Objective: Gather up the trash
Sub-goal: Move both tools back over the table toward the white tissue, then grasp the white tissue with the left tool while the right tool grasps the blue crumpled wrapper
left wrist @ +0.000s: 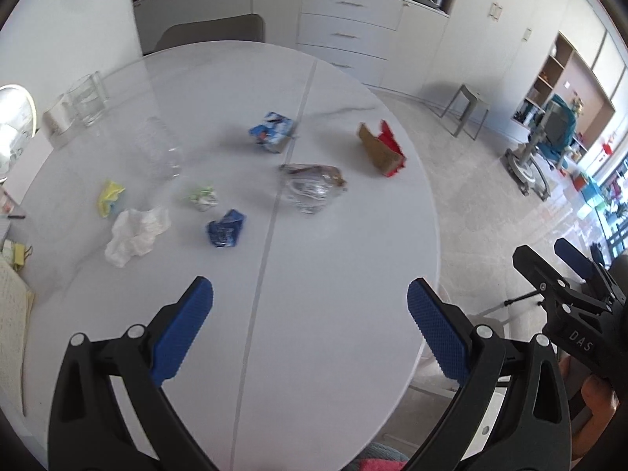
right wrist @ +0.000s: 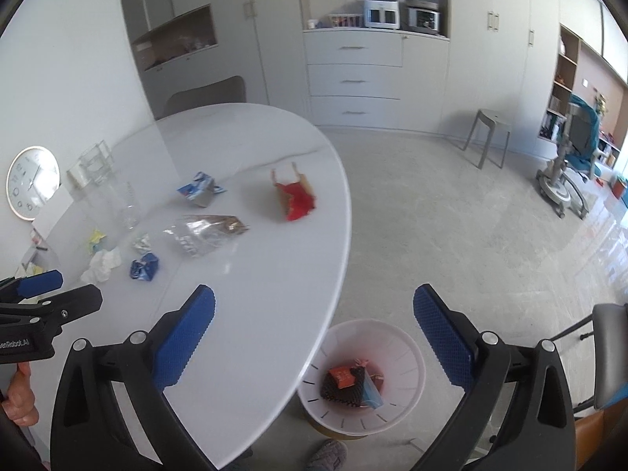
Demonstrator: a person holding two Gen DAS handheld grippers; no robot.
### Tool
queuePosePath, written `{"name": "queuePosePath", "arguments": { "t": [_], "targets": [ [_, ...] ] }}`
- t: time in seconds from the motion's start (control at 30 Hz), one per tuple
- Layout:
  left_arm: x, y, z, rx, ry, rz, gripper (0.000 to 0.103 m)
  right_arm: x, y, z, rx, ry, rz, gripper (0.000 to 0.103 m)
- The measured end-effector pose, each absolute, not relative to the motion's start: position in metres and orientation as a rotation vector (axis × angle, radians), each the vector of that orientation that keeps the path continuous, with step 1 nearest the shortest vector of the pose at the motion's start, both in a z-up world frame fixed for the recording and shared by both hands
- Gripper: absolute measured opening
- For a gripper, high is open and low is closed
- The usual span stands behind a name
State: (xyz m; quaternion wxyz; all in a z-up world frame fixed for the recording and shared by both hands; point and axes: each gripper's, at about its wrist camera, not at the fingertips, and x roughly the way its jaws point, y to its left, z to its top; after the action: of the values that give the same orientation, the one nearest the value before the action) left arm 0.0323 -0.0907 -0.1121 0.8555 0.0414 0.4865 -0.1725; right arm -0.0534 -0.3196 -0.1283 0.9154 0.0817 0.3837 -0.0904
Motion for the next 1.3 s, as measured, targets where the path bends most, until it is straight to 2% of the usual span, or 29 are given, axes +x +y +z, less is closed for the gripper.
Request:
{"name": "queuePosePath", "arguments": {
  "t": [0.47, 0.63, 1.3],
  "targets": [
    [0.077, 0.046, -0.134, -0.031, 1.042, -0.118, 0.095, 0.017, -0.21, -0.144, 0.113, 0.841, 0.047, 0.101],
    [0.095, 0.074, -0.147, -0.034, 1.045, -0.081, 0.095, 0.042, -0.182, -0.158, 0.103, 0.869, 0.1, 0.101],
    [0.199, 0.076, -0.249, -0.002, 1.156, -0.092, 0.095, 0.129, -0.114, -0.24, 0.013, 1.015, 0.244, 0.101]
  ]
}}
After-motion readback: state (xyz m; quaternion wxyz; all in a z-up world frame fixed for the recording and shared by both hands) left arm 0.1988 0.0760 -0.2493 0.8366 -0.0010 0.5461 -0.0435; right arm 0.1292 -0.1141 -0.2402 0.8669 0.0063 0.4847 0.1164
